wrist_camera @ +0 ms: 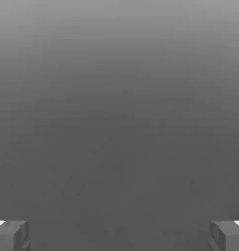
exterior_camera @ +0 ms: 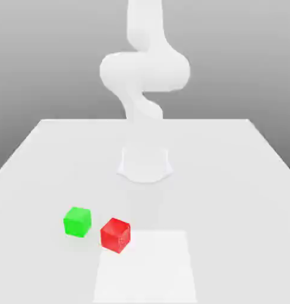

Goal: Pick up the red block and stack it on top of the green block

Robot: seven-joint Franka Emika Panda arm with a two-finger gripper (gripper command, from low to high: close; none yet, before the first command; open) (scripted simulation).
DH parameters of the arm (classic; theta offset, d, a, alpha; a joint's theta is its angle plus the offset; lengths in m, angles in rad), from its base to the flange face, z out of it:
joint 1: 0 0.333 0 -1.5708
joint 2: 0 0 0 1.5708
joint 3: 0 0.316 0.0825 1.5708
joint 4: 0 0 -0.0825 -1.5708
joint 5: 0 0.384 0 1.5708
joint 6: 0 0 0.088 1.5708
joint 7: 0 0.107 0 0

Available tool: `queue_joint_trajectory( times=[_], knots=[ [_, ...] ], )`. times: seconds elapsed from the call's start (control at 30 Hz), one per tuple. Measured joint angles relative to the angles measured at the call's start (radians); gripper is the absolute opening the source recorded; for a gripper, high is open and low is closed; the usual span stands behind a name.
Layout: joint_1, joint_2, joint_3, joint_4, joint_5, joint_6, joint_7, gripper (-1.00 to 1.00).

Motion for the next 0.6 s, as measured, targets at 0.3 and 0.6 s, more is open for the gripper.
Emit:
queue_joint_trajectory(
  times=[0.3, 0.6],
  knots=[
    [-0.088, 0.300, 0.007, -0.249, -0.007, 0.214, 0.129, 0.00],
    [-0.156, 0.668, -0.015, -0.500, -0.001, 0.473, 0.257, 0.00]
  ],
)
